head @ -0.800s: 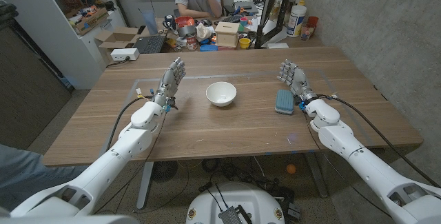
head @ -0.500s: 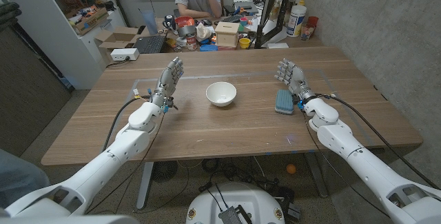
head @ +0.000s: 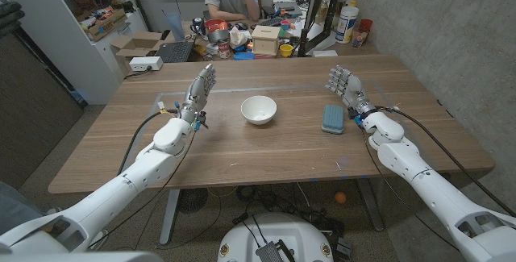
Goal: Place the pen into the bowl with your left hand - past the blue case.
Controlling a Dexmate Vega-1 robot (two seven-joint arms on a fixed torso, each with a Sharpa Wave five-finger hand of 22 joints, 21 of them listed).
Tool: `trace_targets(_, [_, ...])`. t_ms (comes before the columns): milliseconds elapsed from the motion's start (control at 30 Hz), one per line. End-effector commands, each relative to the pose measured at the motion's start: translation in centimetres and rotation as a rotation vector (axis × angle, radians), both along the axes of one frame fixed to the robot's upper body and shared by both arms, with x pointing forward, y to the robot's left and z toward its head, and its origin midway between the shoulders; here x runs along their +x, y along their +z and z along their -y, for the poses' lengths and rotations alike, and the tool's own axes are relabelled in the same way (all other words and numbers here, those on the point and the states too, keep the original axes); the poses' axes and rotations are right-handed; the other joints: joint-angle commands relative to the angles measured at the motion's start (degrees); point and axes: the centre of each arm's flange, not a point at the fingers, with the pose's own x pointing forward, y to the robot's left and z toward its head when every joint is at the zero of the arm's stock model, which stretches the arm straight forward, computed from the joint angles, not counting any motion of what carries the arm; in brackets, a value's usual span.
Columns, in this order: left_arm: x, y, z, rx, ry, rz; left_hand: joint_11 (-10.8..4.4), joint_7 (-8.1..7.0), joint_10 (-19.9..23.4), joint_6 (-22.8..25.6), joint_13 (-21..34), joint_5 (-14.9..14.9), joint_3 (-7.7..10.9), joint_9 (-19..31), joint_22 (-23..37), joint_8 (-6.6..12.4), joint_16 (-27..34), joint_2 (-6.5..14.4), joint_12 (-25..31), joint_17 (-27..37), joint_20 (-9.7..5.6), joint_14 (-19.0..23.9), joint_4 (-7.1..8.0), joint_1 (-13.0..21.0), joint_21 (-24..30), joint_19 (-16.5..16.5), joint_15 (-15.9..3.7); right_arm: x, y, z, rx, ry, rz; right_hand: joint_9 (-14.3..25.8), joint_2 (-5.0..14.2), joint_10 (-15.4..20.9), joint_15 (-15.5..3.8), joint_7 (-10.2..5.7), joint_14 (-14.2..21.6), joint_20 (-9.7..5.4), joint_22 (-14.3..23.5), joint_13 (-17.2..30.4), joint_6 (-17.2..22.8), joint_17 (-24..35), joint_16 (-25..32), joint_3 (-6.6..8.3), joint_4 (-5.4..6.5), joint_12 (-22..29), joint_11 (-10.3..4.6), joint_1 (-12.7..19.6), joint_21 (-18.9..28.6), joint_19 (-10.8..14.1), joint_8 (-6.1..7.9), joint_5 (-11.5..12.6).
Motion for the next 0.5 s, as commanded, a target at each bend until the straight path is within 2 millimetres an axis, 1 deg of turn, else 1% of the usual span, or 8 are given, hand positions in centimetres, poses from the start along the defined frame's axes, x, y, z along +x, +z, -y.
trace_targets(33, [-1.7, -0.2, -1.4, 0.124, 0.029, 0.005, 0.42, 0.47, 0.61, 0.51, 0.17, 0.27, 0.55, 0.23, 0.14, 0.35, 0.31, 0.57, 0.42, 0.06, -2.64, 0.16, -0.21, 0.85, -0.09, -0.49, 0.16, -1.6, -0.7, -0.4, 0.0, -0.098, 0.032, 0.11, -0.06, 0.76, 0.22, -0.07, 0.22, 0.56, 0.31, 0.27, 0.8, 0.25, 0.31, 0.0, 0.06, 0.16, 0.13, 0.72, -0.3, -0.1, 0.46, 0.31])
trace_targets(267, [-3.2, 0.4, -4.5, 0.243, 0.102, 0.051, 0.48, 0.28, 0.93, 0.83, 0.17, 0.22, 1.15, 0.24, 0.14, 0.47, 0.33, 1.65, 0.5, 0.01, -2.42, 0.45, -0.61, 1.99, -0.26, -0.54, 0.1, -2.0, -0.8, -2.0, 0.039, -0.141, 0.054, 0.11, 0.05, 0.95, 0.17, -0.06, 0.44, 0.52, 0.32, 0.28, 0.99, 0.24, 0.34, 0.02, 0.02, 0.18, 0.1, 0.93, -0.36, 0.18, 0.48, 0.33])
trace_targets(500, [-4.1, 0.8, -7.4, 0.312, 0.105, 0.067, 0.14, 0.05, 1.58, 1.2, 0.17, 0.01, 1.68, 0.25, 0.14, 0.57, 0.44, 2.54, 0.66, -0.04, -2.36, 1.11, -1.18, 3.27, -0.37, -0.43, -0.18, -2.6, -0.9, -3.6, 0.085, -0.17, 0.07, 0.12, 0.09, 1.17, 0.12, -0.23, 0.7, 0.49, 0.32, 0.29, 1.24, 0.23, 0.39, 0.0, 0.0, 0.22, -0.1, 1.05, -0.47, 0.28, 0.52, 0.34])
